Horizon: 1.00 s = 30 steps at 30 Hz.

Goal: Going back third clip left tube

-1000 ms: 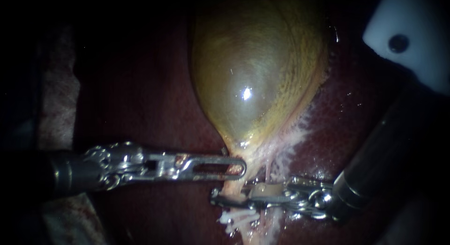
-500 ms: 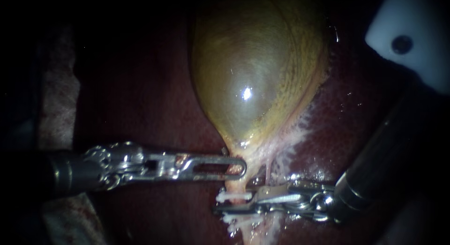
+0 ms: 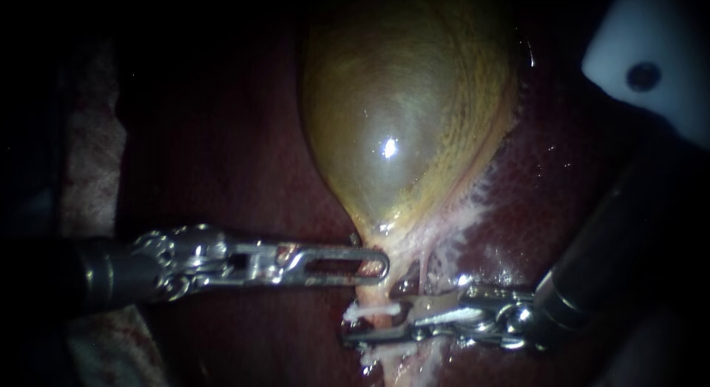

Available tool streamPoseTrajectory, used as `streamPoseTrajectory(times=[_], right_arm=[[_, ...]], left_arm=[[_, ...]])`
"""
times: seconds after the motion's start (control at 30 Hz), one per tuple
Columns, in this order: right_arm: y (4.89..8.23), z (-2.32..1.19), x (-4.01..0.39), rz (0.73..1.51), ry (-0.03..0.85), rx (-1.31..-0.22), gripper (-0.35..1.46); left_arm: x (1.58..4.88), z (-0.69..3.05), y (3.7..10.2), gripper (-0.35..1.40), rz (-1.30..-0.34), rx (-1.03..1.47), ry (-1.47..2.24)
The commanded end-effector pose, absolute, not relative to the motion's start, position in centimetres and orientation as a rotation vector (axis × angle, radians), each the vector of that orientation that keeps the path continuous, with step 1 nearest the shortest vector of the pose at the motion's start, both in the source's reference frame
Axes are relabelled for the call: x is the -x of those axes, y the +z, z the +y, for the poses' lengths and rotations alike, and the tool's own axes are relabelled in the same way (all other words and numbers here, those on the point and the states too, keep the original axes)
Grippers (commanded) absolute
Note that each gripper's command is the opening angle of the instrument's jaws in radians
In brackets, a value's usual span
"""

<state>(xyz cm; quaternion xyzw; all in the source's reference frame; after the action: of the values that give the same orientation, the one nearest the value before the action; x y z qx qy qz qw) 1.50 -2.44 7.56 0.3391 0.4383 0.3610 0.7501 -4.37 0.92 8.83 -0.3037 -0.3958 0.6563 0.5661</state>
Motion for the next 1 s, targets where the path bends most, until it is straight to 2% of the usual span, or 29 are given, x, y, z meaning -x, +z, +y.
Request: streamPoseTrajectory(times=[0.03, 0.3, 1.0], right_arm=[[7.54, -2.42, -1.48, 0.968, 0.775, -0.731, 0.44], [7.49, -2.37, -1.38, 1.034, 0.678, -0.664, 0.45], [7.21, -2.44, -0.83, 1.067, 0.65, -0.589, 0.46]], left_arm=[[4.37, 0.93, 8.83, -0.35, -0.931, 0.714, 1.543], [4.38, 0.93, 8.82, -0.35, -0.93, 0.713, 1.542], [4.38, 0.94, 8.82, -0.35, -0.932, 0.713, 1.543]])
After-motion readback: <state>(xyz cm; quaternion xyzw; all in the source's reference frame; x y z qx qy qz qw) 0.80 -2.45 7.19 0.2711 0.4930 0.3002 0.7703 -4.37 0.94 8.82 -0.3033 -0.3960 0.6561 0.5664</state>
